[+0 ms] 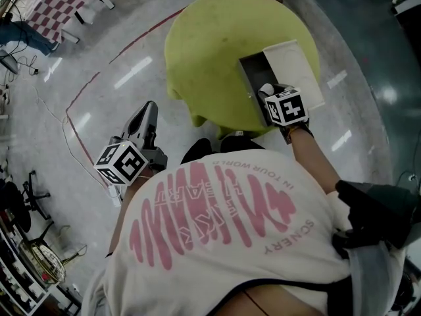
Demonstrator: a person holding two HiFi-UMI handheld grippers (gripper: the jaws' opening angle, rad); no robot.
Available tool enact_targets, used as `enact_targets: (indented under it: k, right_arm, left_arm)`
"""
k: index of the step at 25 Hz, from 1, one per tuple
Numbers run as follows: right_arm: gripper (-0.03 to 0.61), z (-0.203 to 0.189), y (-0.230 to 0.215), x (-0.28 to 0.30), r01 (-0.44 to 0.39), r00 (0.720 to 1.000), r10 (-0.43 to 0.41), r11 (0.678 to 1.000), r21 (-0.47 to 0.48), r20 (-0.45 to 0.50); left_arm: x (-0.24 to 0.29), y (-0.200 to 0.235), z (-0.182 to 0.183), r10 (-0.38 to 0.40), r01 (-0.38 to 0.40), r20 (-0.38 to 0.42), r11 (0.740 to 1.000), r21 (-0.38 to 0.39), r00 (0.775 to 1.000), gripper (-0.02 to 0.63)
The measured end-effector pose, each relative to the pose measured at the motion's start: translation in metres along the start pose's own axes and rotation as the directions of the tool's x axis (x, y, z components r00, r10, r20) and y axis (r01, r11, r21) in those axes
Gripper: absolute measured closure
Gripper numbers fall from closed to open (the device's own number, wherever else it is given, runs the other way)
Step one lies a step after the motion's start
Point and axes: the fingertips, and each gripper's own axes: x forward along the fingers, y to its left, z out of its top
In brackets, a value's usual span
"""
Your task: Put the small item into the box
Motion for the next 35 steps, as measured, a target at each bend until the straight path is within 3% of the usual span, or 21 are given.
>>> enact_targets:
  k: [8,16,23,35]
  right_arm:
    - [0.407,-0.005,0.007,0.003,0.018,0.999,-0.022,0.996,-0.092,-0.049]
    - [0.404,-0.011,0.005,0.005,0.018,0.998,-0.022,0.998,-0.052,-0.059]
    - [0.403,-0.011,0.000,0.007,0.000,0.995,0.005,0.998,0.059,-0.097]
    - [0.394,-0.018,0.006,0.014,-0.007,0.992,0.016,0.998,0.070,-0.125]
  left_arm:
    - [0.001,-0.001,-0.006,-0.016,0.016,-0.007,1.000,-0.012,1.000,0.606]
    - [-0.001,-0.001,-0.013,-0.019,0.019,0.000,1.000,-0.009,1.000,0.607]
    - [0.001,0.002,-0.017,-0.022,0.022,0.000,1.000,-0.019,1.000,0.607]
    - [-0.004,0.009,-0.028,-0.016,0.016,0.005,0.999,-0.035,1.000,0.606]
